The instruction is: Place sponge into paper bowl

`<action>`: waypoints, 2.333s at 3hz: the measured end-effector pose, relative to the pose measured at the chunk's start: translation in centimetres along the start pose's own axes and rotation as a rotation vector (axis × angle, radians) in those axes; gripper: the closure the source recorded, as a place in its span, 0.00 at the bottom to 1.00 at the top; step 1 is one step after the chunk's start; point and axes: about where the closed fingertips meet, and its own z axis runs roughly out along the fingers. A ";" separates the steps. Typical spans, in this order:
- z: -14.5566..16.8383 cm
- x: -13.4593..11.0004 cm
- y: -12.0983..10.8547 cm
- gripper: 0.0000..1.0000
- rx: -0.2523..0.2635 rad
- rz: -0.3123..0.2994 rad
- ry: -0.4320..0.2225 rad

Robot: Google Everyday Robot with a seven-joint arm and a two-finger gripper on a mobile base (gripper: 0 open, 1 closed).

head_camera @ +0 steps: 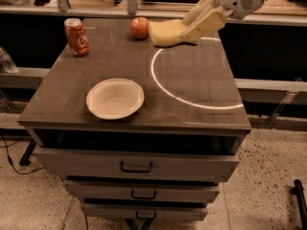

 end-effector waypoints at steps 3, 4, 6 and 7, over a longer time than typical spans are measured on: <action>12.4 -3.1 12.9 1.00 -0.168 -0.111 0.061; 16.8 -2.1 14.4 1.00 -0.222 -0.111 0.094; 19.9 -3.5 11.4 1.00 -0.192 -0.104 0.085; 19.4 -5.7 8.9 0.76 -0.141 -0.119 0.085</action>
Offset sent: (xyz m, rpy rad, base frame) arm -0.1299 0.1528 -0.1319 -0.1338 0.1358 0.2280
